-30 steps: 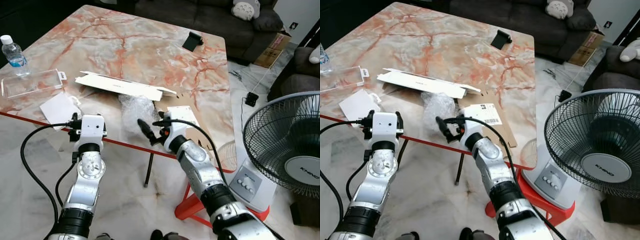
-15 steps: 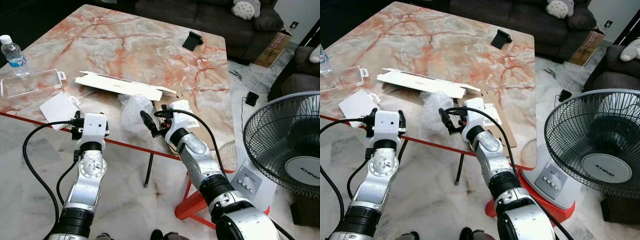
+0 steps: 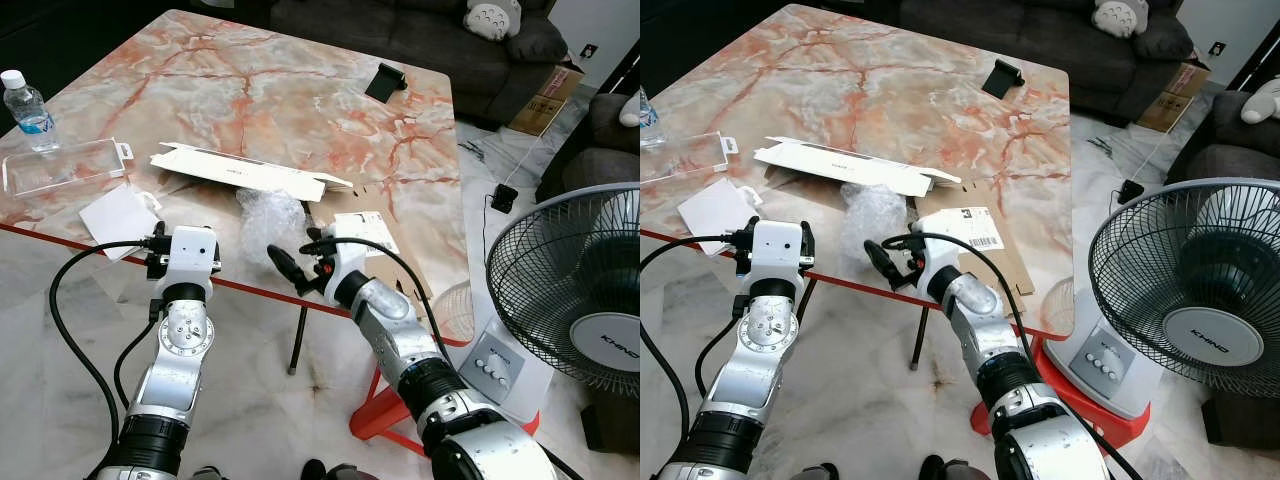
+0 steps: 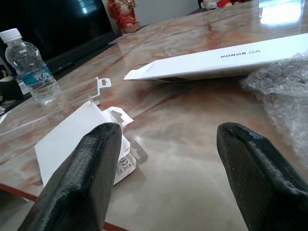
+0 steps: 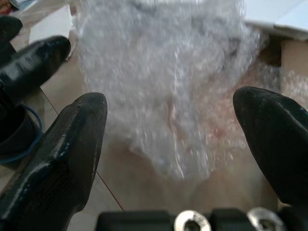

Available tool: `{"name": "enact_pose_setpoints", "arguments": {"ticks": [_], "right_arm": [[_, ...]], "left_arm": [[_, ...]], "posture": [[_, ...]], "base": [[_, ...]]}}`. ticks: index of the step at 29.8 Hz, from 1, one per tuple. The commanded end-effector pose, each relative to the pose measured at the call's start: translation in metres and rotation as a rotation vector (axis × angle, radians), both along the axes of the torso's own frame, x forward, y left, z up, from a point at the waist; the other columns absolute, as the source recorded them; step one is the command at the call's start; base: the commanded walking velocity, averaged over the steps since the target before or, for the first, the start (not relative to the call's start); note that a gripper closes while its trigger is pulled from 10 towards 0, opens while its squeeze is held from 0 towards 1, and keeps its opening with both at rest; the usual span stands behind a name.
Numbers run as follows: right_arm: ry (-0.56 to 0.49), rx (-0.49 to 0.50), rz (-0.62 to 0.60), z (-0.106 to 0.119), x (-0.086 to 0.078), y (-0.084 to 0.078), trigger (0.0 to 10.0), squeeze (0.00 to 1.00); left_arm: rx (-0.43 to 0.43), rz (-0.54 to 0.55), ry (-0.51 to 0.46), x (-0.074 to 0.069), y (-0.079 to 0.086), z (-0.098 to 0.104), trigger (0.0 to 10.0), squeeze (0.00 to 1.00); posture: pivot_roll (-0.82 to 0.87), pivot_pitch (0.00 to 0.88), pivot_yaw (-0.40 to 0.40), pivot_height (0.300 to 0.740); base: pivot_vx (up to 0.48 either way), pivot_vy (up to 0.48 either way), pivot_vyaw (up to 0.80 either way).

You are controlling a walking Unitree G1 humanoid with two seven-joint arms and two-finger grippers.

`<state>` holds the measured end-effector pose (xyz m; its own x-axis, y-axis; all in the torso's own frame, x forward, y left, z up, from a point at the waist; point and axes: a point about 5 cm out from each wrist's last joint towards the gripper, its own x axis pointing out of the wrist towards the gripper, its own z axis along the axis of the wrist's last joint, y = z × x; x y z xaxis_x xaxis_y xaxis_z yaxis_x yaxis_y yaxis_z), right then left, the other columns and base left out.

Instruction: Picking trash to rubbish bin

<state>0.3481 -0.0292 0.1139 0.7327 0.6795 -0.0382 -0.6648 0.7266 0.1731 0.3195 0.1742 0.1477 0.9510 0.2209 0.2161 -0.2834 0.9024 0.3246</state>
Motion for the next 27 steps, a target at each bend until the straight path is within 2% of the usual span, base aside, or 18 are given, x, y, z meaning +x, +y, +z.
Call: {"name": "enact_pose_setpoints", "arguments": {"ticks": [1,4,5,6,7,27], "right_arm": [[0.037,-0.023,-0.007,-0.0099,-0.0033,-0.0005,10.0,0.0],[0.043,-0.031,-0.016,-0.0119,-0.0036,-0.0014,10.0,0.0],[0.046,-0.037,-0.029,-0.0132,-0.0035,-0.0025,4.7,0.0],[0.054,-0.045,-0.059,-0.0148,-0.0024,-0.0051,4.7,0.0],[0.05,-0.04,-0.056,-0.0139,-0.0022,-0.0052,0.0,0.0],[0.024,0.004,-0.062,-0.0091,-0.0016,-0.0046,0.0,0.0]], "left_arm": [[-0.002,-0.026,-0.007,0.001,-0.0064,0.0037,10.0,0.0],[-0.003,-0.027,-0.007,0.0012,-0.0069,0.0039,10.0,0.0],[-0.003,-0.028,-0.007,0.0014,-0.0073,0.004,10.0,0.0],[-0.004,-0.029,-0.006,0.0015,-0.0076,0.0042,10.0,0.0],[-0.004,-0.029,-0.005,0.0013,-0.0074,0.0039,10.0,0.0],[-0.009,-0.035,-0.011,0.0027,-0.0095,0.0051,10.0,0.0]], "posture": [[0.09,0.159,-0.192,0.74],[0.09,0.161,-0.192,0.74],[0.09,0.161,-0.192,0.74],[0.09,0.161,-0.192,0.74],[0.09,0.162,-0.191,0.74],[0.09,0.152,-0.195,0.74]], "base": [[0.0,0.0,0.0],[0.0,0.0,0.0],[0.0,0.0,0.0],[0.0,0.0,0.0],[0.0,0.0,0.0],[0.0,0.0,0.0]]}}
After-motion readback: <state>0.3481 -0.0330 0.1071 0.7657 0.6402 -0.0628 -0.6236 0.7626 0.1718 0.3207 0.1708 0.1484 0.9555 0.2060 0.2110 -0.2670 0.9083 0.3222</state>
